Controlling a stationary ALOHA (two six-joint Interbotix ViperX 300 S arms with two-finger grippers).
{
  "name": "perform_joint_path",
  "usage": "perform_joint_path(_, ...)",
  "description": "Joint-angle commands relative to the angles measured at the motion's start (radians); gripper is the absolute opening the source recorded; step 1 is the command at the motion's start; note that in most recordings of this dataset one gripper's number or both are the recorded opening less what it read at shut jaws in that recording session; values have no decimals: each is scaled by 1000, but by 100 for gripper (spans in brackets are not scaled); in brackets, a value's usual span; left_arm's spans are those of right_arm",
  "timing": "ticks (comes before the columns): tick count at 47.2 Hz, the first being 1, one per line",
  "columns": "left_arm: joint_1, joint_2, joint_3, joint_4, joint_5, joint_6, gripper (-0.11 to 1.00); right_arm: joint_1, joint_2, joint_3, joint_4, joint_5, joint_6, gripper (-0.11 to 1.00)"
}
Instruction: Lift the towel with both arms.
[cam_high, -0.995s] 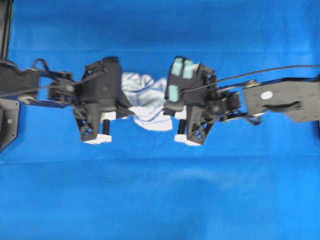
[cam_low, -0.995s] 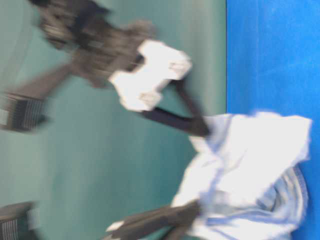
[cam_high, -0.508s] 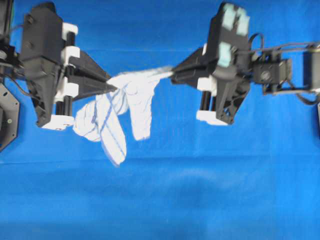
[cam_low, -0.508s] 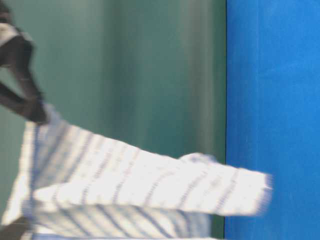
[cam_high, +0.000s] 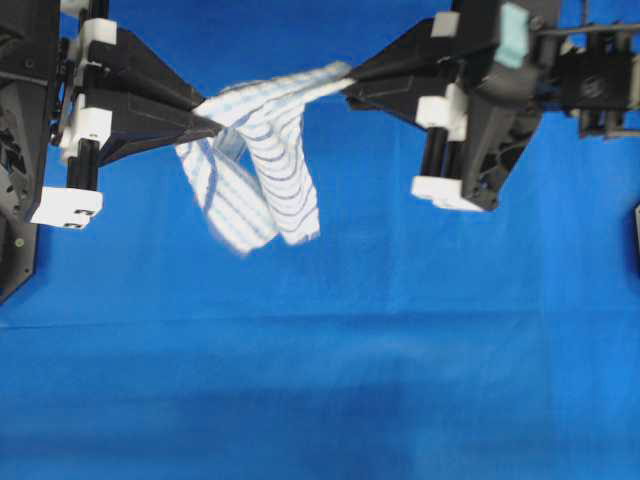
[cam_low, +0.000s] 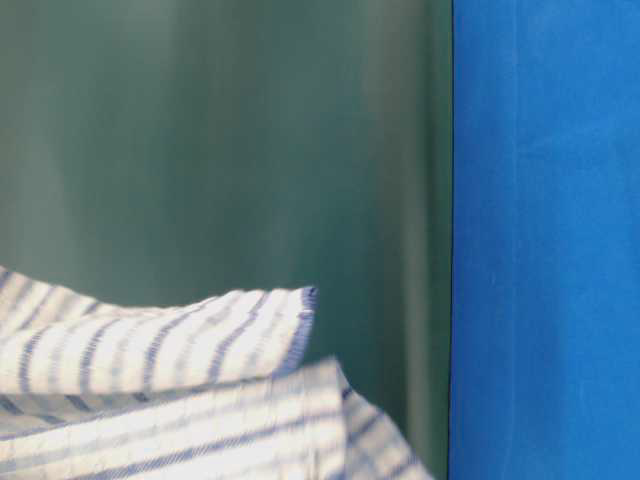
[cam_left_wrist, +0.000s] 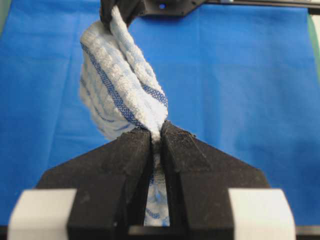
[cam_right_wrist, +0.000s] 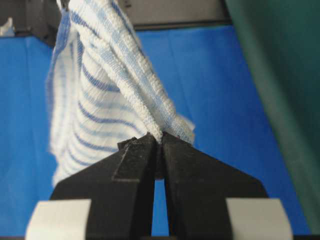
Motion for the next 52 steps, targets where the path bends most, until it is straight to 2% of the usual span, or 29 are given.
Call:
perform_joint_path(1, 3, 9, -58, 0, 17, 2, 4, -2, -35, -35, -3, 8, -5, 5)
perform_joint_path(14, 5, 77, -161, 2, 44, 5, 4, -2, -83, -40, -3, 11, -9, 5)
perform_joint_path(45, 5, 106, -170, 5, 38, 9, 5, 0, -84, -25, -2, 29, -18, 6)
perform_joint_path(47, 5, 104, -166, 5, 37, 8, 8, 0, -83, -20, -3, 28, -18, 6)
perform_joint_path(49, 6, 104, -158, 5, 35, 8, 16, 0, -83, -15, -3, 28, -18, 9)
perform_joint_path(52, 8, 103, -141, 5, 31, 6, 34, -2, -81, -12, -6, 28, -18, 27)
